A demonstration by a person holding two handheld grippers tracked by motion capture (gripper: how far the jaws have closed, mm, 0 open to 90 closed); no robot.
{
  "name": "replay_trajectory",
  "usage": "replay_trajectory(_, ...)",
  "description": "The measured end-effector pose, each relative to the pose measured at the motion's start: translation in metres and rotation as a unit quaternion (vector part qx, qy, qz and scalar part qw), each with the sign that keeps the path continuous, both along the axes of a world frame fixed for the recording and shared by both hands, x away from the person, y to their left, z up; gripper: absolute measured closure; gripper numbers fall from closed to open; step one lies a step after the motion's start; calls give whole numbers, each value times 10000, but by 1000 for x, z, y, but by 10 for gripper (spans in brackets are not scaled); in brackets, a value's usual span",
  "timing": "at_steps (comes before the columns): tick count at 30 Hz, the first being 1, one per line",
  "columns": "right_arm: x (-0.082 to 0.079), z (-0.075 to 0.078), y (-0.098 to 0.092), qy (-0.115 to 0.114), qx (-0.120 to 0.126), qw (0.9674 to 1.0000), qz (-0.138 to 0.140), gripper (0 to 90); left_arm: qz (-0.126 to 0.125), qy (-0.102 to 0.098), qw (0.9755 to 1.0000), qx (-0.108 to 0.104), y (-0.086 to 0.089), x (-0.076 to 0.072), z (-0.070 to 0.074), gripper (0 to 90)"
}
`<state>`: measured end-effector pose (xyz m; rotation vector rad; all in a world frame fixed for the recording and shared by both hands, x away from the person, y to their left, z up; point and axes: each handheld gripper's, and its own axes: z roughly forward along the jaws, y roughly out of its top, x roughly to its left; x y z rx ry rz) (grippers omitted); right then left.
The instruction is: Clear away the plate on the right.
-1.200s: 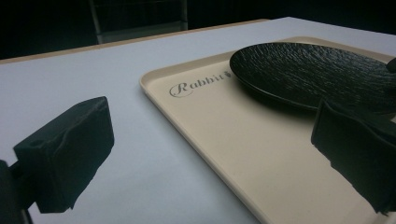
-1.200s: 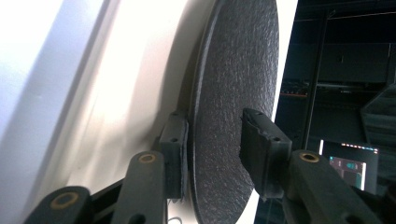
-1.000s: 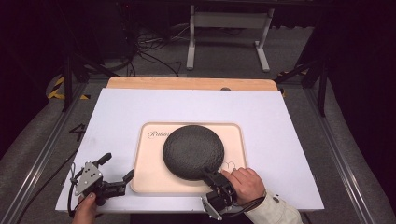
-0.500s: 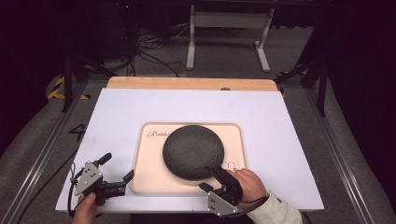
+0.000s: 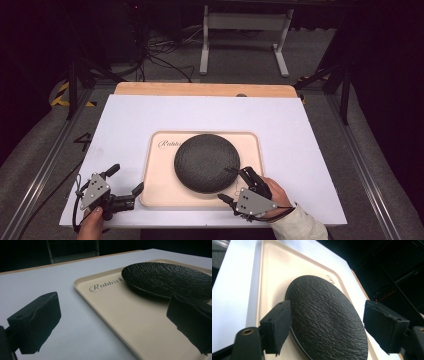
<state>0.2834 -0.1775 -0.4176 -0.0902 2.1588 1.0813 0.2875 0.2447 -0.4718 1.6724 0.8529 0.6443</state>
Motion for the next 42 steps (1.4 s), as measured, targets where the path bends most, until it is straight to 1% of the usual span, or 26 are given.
replay_trajectory(2,2,2,-4,73,127,9999,-6,213,-4,6,10000,4,0,0,0,3)
replay_trajectory(5,4,5,-10,238,392,9989,-39,197,-11,3,10000,2,0,0,0,3)
replay_trajectory(11,7,12,-23,424,888,9950,-155,166,-1,-21,10000,-15,0,0,0,2)
replay_trajectory(14,10,15,-32,622,1257,9898,-266,146,-7,-36,10000,-34,1,0,0,3)
replay_trajectory(15,11,15,-34,659,1321,9886,-285,141,-2,-33,10000,-45,0,0,0,2)
replay_trajectory(17,13,16,-38,751,1511,9852,-314,131,-2,-35,10000,-47,0,-1,0,3)
replay_trajectory(18,14,17,-42,810,1617,9829,-343,130,-1,-38,10000,-50,0,-1,0,2)
replay_trajectory(20,16,17,-49,832,1761,9800,-412,120,-5,-36,10000,-48,1,-1,0,3)
replay_trajectory(23,19,18,-58,859,1902,9769,-467,108,-3,-39,10000,-52,1,-1,0,2)
replay_trajectory(27,20,17,-70,953,2130,9709,-533,94,-3,-48,10000,-62,1,-1,0,3)
replay_trajectory(29,21,17,-76,952,2175,9697,-578,89,3,-47,10000,-63,1,-1,0,3)
replay_trajectory(33,24,16,-89,972,2292,9661,-688,74,-3,-43,10000,-51,1,-1,0,3)
replay_trajectory(34,24,16,-93,1002,2343,9643,-720,71,-5,-38,10000,-50,1,-1,0,3)
replay_trajectory(38,26,16,-105,1012,2458,9606,-817,61,-4,-34,10000,-49,1,-1,0,3)
replay_trajectory(42,28,16,-119,1080,2575,9555,-952,52,-9,-31,10000,-45,1,-1,0,3)
